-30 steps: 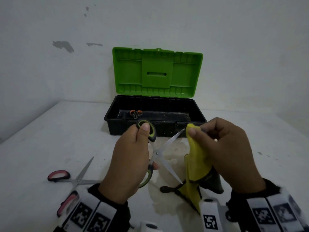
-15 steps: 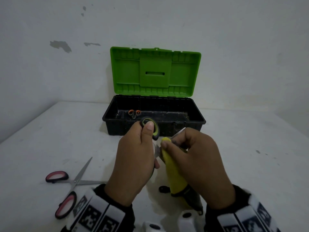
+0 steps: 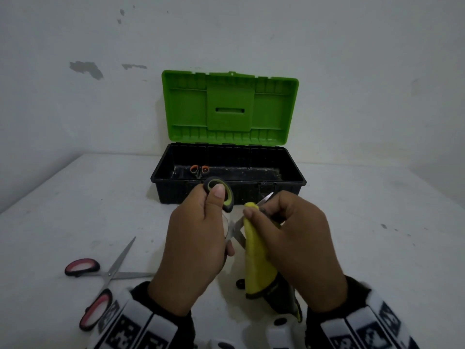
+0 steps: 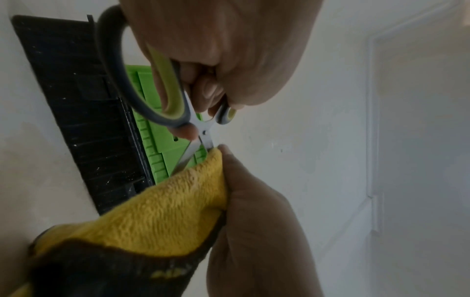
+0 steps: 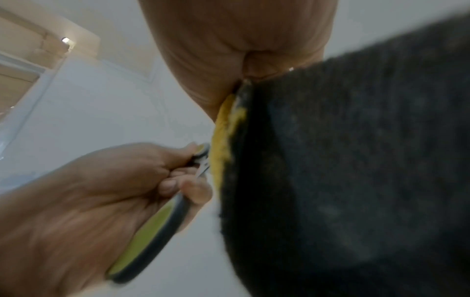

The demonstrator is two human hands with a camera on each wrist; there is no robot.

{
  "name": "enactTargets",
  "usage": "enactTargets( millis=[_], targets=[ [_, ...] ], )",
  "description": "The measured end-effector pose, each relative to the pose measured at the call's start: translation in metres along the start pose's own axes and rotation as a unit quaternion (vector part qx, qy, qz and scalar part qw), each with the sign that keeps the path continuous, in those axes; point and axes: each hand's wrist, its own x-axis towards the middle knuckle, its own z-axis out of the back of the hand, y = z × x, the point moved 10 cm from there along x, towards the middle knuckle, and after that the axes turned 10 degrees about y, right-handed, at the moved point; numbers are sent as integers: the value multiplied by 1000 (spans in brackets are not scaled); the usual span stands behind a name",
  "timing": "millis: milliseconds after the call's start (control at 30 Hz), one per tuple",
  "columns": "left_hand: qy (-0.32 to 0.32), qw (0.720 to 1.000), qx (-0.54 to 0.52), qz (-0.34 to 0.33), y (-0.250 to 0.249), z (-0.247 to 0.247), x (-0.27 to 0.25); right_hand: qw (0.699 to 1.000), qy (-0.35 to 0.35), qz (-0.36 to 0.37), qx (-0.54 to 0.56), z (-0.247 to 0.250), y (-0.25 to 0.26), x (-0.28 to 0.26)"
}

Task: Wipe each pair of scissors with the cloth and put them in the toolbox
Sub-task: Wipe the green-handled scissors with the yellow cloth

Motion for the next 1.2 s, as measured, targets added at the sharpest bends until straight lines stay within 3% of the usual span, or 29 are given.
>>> enactTargets(
  millis=[167,367,500,733,967,1033,1100,1200],
  targets=[
    [8,999,35,-30,-3,-3,-1,997,-39,-63,-12,19,-27,11],
    [-14,989,102,-107,-24,-4,-5,998,12,-61,3,6,-14,4],
    [-18,980,140,-141,-32,-8,-9,994,-33,-98,40,26,-37,13],
    [-31,976,142,-160,-33,-4,-8,993,-24,-93,63,23,-37,12],
    [-21,993,83,-83,-15,0,-2,989,-87,-107,51,46,-49,15],
    [-18,999,34,-33,-2,1,2,995,-65,-65,40,45,-31,11],
    [-13,999,-27,19,11,-1,4,1000,-1,-3,9,28,-2,7],
    [-5,995,-77,57,18,-5,5,988,62,111,-90,-2,28,-3]
  ],
)
